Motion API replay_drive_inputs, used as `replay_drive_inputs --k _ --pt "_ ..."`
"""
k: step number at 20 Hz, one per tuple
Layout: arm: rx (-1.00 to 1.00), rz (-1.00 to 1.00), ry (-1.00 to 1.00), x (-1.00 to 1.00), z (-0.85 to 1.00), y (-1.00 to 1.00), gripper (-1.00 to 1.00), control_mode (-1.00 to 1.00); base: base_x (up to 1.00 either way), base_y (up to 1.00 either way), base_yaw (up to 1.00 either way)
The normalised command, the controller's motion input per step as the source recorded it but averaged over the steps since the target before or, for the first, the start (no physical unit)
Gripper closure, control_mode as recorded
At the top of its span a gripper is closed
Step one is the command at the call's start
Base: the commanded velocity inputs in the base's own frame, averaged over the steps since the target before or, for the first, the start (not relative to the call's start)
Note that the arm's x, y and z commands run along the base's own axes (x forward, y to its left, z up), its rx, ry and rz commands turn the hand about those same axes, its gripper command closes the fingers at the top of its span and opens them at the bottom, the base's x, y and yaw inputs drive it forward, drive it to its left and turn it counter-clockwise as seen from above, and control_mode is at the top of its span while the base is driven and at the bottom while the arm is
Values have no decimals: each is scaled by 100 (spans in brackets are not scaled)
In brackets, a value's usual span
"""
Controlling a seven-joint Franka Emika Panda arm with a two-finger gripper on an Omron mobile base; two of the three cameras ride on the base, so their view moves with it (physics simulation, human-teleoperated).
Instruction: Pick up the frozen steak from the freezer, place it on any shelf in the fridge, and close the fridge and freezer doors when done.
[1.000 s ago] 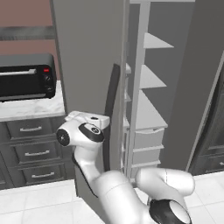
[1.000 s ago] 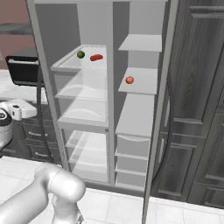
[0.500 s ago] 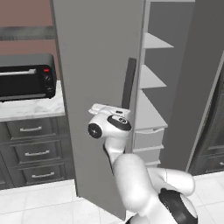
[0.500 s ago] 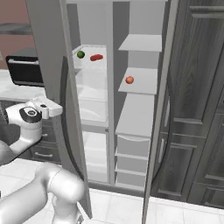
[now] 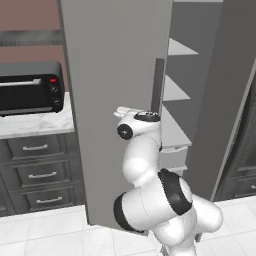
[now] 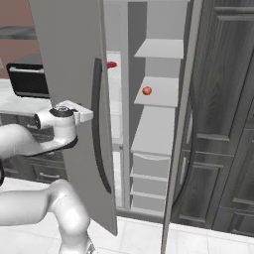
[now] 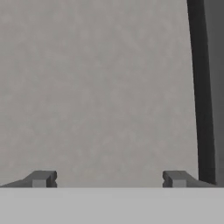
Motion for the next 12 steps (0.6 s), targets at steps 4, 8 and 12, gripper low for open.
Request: replay_drive_inputs --k 4,8,12 --pt "0 0 0 77 0 -30 -100 -100 0 0 0" --pt "0 0 1 66 0 -24 -100 -100 0 0 0" --pt "0 0 0 52 0 -6 -100 -100 0 0 0"
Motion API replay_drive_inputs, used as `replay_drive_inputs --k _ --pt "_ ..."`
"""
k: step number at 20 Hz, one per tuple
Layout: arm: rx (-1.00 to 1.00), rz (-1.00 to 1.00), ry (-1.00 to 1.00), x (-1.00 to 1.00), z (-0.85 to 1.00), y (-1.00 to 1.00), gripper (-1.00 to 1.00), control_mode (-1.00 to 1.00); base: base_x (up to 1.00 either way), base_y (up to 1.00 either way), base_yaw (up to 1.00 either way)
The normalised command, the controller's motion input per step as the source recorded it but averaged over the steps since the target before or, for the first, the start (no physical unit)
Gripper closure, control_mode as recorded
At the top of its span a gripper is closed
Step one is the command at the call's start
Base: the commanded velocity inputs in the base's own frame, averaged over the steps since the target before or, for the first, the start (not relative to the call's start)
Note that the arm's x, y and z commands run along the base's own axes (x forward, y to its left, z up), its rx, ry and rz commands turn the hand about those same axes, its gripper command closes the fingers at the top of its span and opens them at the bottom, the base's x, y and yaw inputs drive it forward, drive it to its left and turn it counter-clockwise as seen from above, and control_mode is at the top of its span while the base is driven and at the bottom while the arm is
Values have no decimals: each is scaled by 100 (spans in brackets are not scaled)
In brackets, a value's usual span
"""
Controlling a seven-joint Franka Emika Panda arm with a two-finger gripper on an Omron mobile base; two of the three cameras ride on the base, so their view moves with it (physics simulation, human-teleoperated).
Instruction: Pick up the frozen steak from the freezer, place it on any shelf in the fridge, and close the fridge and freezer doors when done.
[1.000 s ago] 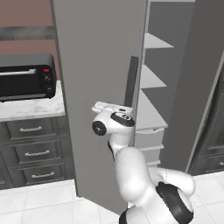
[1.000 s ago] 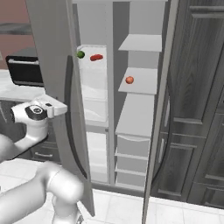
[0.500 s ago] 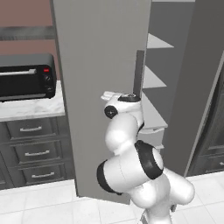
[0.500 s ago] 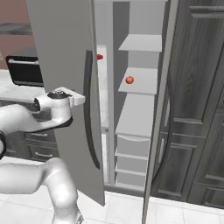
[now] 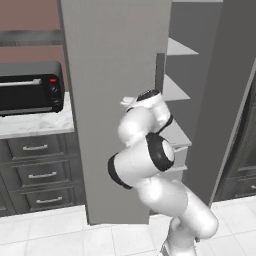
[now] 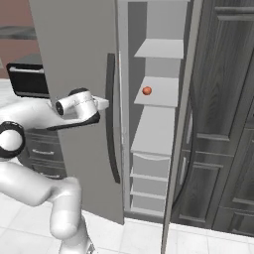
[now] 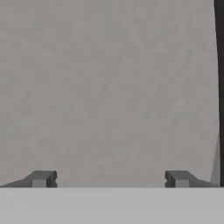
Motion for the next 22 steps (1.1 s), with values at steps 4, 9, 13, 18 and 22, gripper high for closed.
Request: replay_drive_inputs --k 4,9,13,18,22 --pt "0 0 0 47 0 0 -100 -100 0 0 0" --pt "0 -2 1 65 0 0 -100 -100 0 0 0" --pt "0 0 4 29 7 0 -100 -100 0 0 0" --pt "0 -4 0 33 51 14 -100 -100 0 0 0" --pt "0 -3 3 74 43 1 -100 -100 0 0 0"
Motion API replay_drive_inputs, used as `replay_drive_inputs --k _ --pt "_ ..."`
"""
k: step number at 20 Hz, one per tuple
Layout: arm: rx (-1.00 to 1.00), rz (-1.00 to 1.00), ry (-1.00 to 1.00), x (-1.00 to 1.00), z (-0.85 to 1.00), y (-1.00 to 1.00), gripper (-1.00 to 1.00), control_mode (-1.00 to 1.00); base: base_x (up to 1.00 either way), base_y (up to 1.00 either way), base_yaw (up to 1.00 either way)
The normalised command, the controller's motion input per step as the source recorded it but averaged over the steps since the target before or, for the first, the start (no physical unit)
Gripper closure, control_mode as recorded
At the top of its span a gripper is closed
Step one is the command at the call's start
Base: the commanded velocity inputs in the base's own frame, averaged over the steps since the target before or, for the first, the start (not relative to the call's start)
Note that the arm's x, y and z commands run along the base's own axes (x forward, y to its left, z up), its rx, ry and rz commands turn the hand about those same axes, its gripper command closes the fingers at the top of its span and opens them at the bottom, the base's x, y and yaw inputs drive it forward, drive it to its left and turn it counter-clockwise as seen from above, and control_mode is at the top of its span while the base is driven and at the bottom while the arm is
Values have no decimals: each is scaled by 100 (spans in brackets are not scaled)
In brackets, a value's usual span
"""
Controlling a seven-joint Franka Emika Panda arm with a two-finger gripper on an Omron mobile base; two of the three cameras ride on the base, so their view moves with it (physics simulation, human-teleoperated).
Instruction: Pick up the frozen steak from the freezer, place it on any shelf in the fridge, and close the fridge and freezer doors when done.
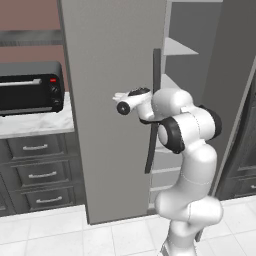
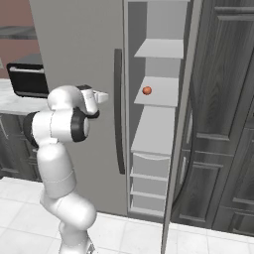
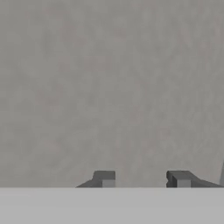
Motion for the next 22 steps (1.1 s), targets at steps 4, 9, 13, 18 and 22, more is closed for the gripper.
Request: replay_drive_inputs --k 4,9,13,18,22 --pt "0 -3 5 74 33 0 -100 -100 0 0 0" --pt "0 -7 7 81 62 0 -100 -100 0 0 0" --pt "0 -4 2 -20 100 0 -100 -100 0 0 0" --pt "-2 0 0 -76 100 1 -100 -100 0 0 0" --pt "-1 0 0 -100 100 0 -100 -100 0 0 0"
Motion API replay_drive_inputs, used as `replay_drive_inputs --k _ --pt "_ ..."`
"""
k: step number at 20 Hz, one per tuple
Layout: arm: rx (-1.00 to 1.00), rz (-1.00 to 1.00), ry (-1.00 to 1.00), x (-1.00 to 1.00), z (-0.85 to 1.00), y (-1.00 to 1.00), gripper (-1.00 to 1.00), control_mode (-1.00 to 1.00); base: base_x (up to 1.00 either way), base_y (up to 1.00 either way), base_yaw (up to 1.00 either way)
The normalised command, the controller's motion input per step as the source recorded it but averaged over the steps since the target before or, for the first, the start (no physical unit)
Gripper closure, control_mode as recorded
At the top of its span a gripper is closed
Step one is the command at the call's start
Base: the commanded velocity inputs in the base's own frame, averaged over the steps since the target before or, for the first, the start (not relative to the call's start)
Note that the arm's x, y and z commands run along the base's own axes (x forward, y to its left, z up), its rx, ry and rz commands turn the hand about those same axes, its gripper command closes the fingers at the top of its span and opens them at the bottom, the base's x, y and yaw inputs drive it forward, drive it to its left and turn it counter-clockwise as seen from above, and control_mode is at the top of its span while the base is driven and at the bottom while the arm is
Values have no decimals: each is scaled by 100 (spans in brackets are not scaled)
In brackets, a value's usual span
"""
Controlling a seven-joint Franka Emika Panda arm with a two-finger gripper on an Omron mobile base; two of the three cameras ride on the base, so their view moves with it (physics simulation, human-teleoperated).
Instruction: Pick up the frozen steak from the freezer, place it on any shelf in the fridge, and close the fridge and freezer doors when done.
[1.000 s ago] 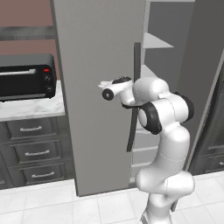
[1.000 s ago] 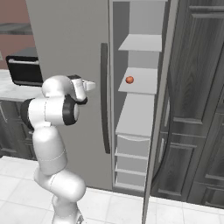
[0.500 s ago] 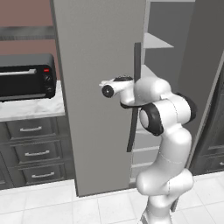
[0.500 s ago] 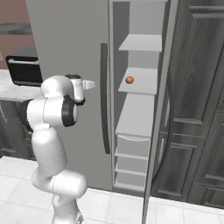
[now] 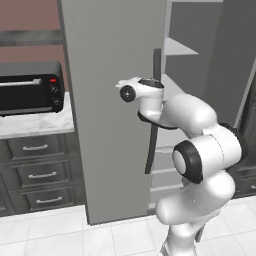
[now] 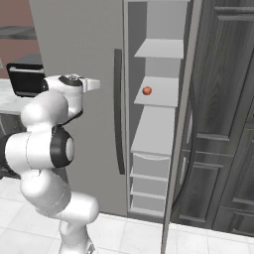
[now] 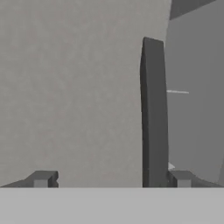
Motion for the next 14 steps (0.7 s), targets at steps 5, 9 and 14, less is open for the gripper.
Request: replay_drive_inputs --k 5,9,14 --pt "0 0 2 -100 100 0 -100 -100 0 0 0" --pt "-1 4 10 -100 70 -3 -100 -100 0 0 0" --pt "1 5 11 -100 7 -62 -100 -100 0 0 0"
